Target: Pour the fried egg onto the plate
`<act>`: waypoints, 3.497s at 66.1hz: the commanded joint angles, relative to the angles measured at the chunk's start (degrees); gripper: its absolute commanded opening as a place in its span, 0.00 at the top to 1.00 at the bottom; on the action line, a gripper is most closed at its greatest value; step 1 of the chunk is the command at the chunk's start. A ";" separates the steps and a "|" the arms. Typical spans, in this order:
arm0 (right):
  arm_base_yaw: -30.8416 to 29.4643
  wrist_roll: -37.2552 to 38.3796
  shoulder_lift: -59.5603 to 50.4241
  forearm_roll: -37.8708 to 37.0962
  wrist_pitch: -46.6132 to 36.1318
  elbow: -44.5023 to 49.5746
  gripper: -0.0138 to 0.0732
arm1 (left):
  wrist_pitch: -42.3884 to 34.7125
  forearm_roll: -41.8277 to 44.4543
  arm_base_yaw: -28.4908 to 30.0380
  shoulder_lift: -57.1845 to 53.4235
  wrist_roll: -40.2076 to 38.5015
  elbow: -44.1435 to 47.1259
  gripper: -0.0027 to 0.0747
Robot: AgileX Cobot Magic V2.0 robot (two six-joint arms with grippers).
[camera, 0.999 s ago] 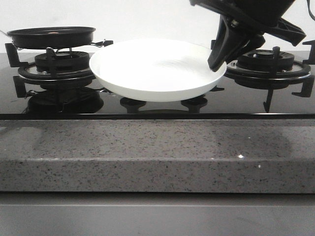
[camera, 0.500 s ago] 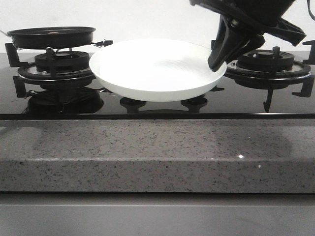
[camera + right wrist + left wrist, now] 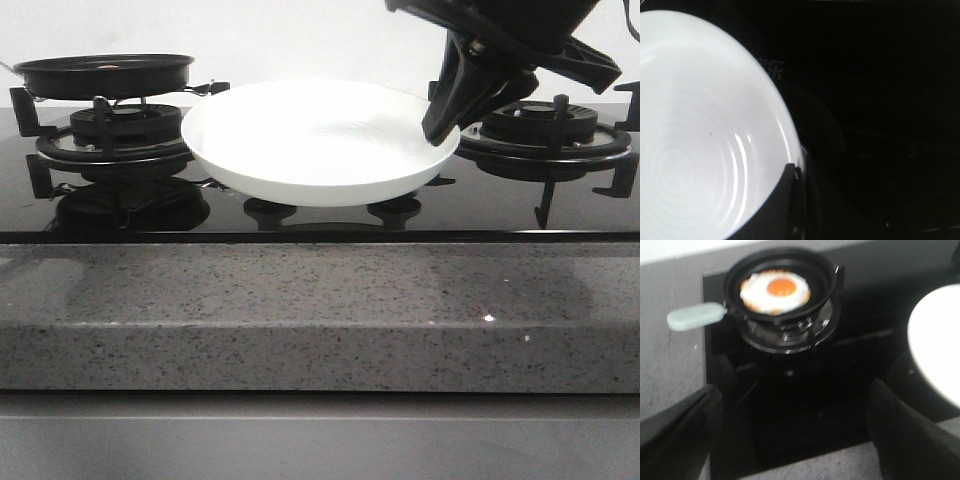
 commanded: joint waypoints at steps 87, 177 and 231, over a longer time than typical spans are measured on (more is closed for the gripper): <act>-0.01 -0.24 -2.00 -0.28 -1.14 -1.43 0.92 | 21.02 -92.54 41.59 45.82 32.38 -14.07 0.19; -0.01 -0.24 -2.00 -0.28 -1.19 -1.43 0.92 | 28.09 -86.77 38.68 54.67 28.18 -24.22 0.51; -0.01 -0.24 -2.00 -0.28 -1.19 -1.43 0.92 | 28.09 -85.48 38.57 53.96 27.90 -24.22 0.90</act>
